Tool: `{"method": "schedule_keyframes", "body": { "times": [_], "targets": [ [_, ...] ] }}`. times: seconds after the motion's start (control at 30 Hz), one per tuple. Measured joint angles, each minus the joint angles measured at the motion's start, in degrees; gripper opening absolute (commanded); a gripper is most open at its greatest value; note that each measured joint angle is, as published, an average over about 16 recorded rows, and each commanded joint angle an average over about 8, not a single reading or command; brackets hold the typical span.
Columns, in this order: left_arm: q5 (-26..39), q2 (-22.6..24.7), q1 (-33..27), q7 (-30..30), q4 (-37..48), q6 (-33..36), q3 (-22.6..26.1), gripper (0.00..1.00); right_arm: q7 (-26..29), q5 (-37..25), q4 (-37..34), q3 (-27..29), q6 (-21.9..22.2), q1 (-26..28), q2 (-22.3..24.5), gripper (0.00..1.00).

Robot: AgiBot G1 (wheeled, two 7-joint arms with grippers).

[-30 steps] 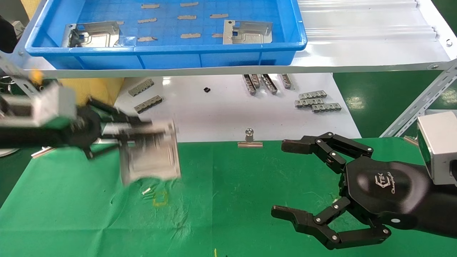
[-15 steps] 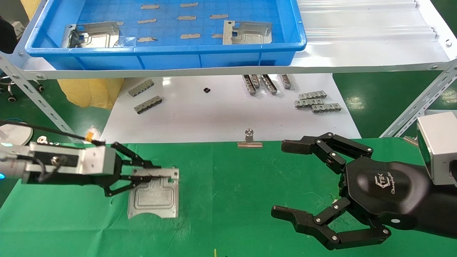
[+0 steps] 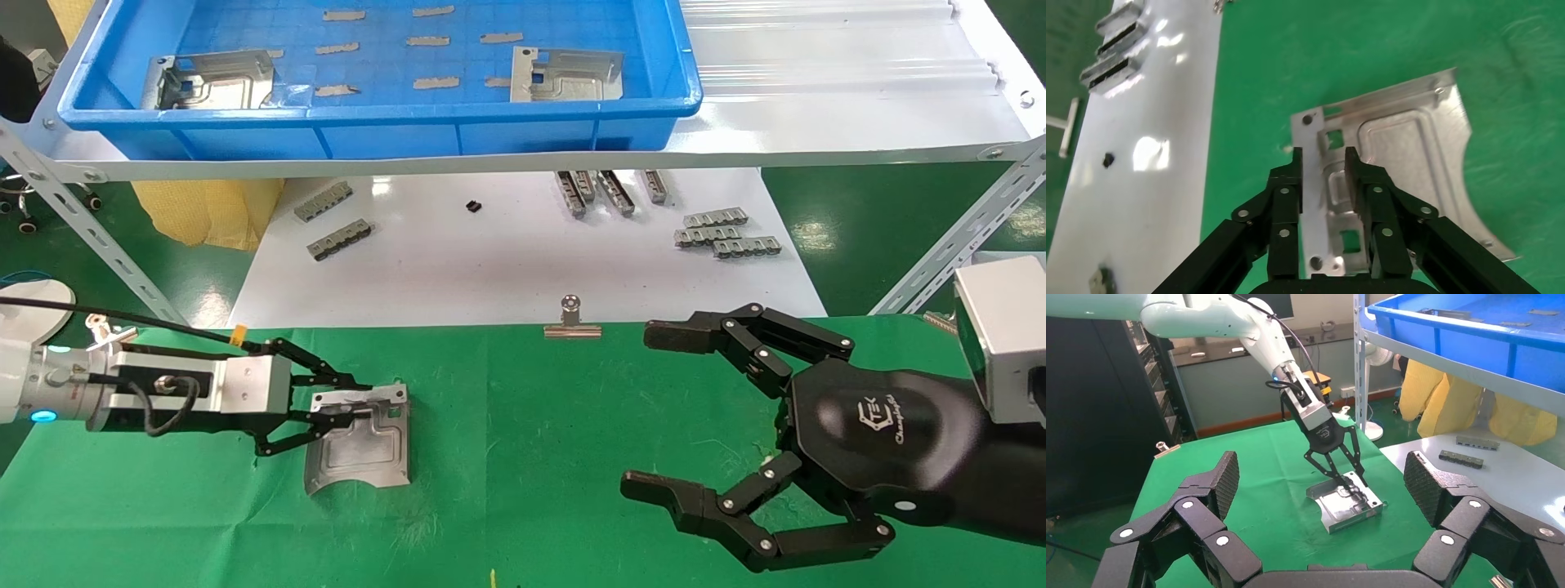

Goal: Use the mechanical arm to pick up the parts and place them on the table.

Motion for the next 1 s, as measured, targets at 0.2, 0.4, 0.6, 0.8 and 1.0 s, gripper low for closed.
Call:
{"method": "schedule_keyframes", "body": {
  "times": [0.2,0.4,0.6,0.8,1.0],
  "targets": [
    [-1.4,-0.1,0.1,-2.3,1.8,3.0,-1.0,1.00,0.0,0.0,0.0,0.0,0.0,0.0,0.0,1.00],
    [-3.4,-0.3,0.8,-6.9,3.8,5.4,-2.4,1.00,0.0,0.0,0.0,0.0,0.0,0.0,0.0,1.00],
    [-4.7,-0.3,1.5,-10.0,4.9,6.1,-3.3,1.00,0.0,0.0,0.0,0.0,0.0,0.0,0.0,1.00],
    [-5.3,-0.6,2.2,-11.0,4.0,6.1,-3.9,1.00,0.0,0.0,0.0,0.0,0.0,0.0,0.0,1.00],
    [-6.5,-1.8,3.9,-13.3,0.0,5.8,-5.1,1.00,0.0,0.0,0.0,0.0,0.0,0.0,0.0,1.00]
  ]
}}
